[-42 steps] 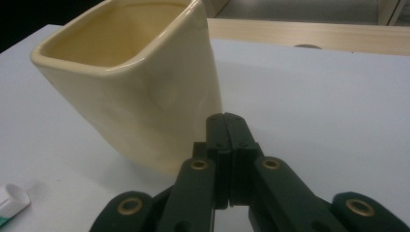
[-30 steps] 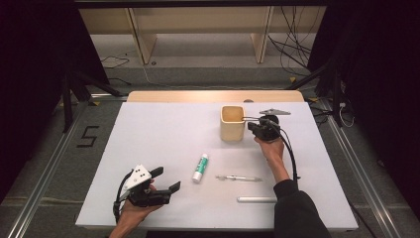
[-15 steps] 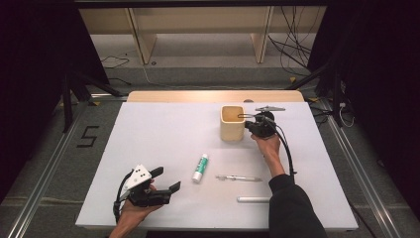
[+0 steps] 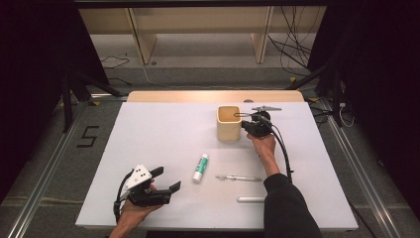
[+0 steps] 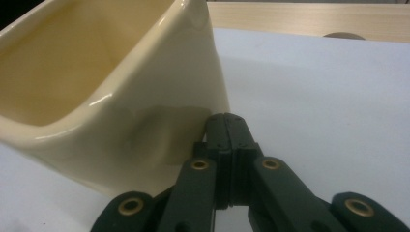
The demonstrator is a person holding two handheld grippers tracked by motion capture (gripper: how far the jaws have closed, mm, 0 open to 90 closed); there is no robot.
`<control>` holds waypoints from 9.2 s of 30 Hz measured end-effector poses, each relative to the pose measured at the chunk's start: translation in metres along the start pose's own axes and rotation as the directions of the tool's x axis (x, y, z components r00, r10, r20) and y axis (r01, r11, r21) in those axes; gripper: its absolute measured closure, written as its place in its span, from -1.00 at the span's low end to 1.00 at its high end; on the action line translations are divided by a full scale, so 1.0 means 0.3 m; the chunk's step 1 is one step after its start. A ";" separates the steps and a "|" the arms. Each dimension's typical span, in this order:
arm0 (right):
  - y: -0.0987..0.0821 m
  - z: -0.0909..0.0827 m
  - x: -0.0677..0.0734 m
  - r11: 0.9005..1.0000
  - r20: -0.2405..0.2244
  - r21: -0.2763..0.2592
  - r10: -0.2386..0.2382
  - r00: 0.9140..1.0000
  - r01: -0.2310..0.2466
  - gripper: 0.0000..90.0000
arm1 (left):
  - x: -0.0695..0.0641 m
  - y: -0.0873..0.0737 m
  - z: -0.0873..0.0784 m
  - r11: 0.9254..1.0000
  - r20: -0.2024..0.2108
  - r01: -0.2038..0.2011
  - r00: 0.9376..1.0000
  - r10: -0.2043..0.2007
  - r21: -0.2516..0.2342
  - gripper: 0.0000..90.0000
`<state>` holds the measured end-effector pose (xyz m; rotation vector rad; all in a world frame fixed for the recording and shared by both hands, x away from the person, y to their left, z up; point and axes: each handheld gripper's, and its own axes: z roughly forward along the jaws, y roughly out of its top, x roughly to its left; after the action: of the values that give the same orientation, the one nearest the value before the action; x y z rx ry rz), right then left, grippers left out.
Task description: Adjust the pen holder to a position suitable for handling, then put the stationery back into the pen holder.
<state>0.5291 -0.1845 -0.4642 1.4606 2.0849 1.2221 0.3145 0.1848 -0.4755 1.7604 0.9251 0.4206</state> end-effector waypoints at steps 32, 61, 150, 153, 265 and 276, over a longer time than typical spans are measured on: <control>0.002 0.075 0.106 0.998 -0.044 0.040 -0.040 0.998 0.042 1.00 | 0.001 0.000 0.001 1.000 0.003 -0.002 1.000 0.002 0.003 -0.66; -0.055 -0.148 0.071 0.992 -0.043 -0.027 -0.127 0.991 0.126 0.23 | -0.004 0.005 0.033 0.998 -0.009 0.037 0.999 -0.036 0.056 -0.66; -0.358 -0.534 0.150 0.979 -0.148 -0.128 -0.175 0.973 0.157 -0.40 | -0.124 0.086 0.377 0.912 -0.125 -0.027 0.989 0.085 0.408 0.10; -0.357 -0.538 0.148 0.979 -0.148 -0.131 -0.177 0.973 0.158 -0.39 | -0.119 0.084 0.373 0.917 -0.131 -0.018 0.988 0.076 0.398 0.19; -0.557 -0.402 0.666 0.041 0.283 0.074 -0.959 0.018 0.996 0.27 | -0.243 0.241 0.215 0.820 0.363 -0.279 0.927 0.094 0.499 0.43; -0.572 -0.394 0.670 -0.016 0.298 0.094 -0.954 -0.043 0.995 0.44 | -0.244 0.239 0.217 0.816 0.374 -0.285 0.923 0.091 0.503 0.43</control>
<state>0.2595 -0.0815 -0.4884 -0.2789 1.9138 0.3913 0.3386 0.0775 -0.4242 2.3788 0.6552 -0.0454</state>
